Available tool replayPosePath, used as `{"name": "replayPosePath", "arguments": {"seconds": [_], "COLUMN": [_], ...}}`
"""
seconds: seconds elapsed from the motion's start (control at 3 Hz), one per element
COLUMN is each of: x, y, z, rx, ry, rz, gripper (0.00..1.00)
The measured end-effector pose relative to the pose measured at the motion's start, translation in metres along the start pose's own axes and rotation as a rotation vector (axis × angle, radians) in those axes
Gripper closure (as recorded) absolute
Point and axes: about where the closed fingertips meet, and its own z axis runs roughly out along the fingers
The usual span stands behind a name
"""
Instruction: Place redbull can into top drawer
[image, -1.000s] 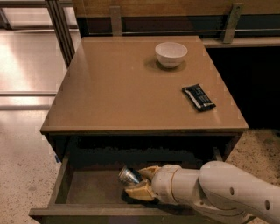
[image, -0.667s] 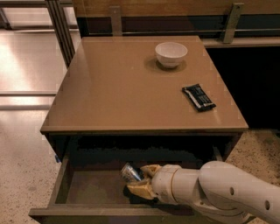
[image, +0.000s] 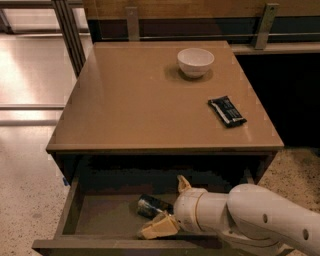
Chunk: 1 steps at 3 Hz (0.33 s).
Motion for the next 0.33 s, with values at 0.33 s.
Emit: {"name": "replayPosePath", "arguments": {"seconds": [0.33], "x": [0.0000], "y": [0.0000], "z": [0.0000], "rx": [0.000], "ry": [0.000], "rz": [0.000], "gripper": [0.00]}}
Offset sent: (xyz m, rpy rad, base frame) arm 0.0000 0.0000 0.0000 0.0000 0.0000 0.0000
